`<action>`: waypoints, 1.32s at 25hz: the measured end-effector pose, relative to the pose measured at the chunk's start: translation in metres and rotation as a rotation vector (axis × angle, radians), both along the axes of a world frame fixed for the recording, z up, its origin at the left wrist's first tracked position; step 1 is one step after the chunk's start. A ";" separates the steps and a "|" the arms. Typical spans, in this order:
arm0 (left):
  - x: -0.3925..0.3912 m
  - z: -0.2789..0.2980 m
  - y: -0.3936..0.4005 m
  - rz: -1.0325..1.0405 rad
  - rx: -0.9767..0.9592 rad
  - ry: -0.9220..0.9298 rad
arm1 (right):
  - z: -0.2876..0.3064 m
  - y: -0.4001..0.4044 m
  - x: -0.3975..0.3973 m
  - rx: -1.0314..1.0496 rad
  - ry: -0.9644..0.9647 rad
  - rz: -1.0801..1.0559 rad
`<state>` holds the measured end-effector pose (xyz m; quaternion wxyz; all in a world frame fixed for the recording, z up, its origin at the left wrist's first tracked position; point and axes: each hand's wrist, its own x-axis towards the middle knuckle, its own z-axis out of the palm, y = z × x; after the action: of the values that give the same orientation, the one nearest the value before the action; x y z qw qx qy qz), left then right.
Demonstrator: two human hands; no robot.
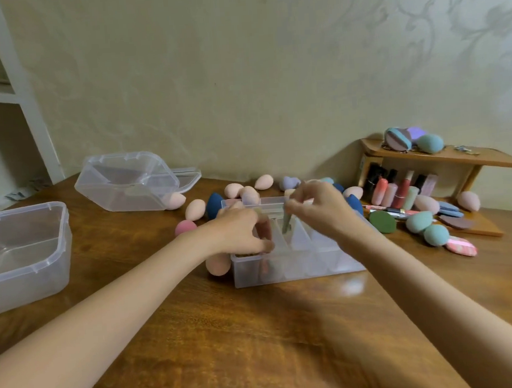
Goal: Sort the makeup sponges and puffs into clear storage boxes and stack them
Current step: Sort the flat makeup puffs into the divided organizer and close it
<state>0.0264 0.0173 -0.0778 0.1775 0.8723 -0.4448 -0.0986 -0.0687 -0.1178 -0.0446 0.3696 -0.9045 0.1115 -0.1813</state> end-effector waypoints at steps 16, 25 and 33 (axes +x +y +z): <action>-0.026 0.009 0.004 0.051 -0.024 0.070 | -0.017 0.009 -0.007 -0.486 0.207 0.061; -0.027 0.005 0.009 -0.003 -0.073 0.088 | -0.014 0.009 -0.014 -0.578 0.300 0.260; 0.020 0.014 0.041 0.175 -0.265 0.008 | 0.039 -0.008 0.064 -0.486 0.116 0.128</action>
<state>0.0468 0.0587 -0.0639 0.3006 0.8762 -0.3757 -0.0266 -0.0043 -0.1255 -0.0053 0.1449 -0.9809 0.0280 -0.1270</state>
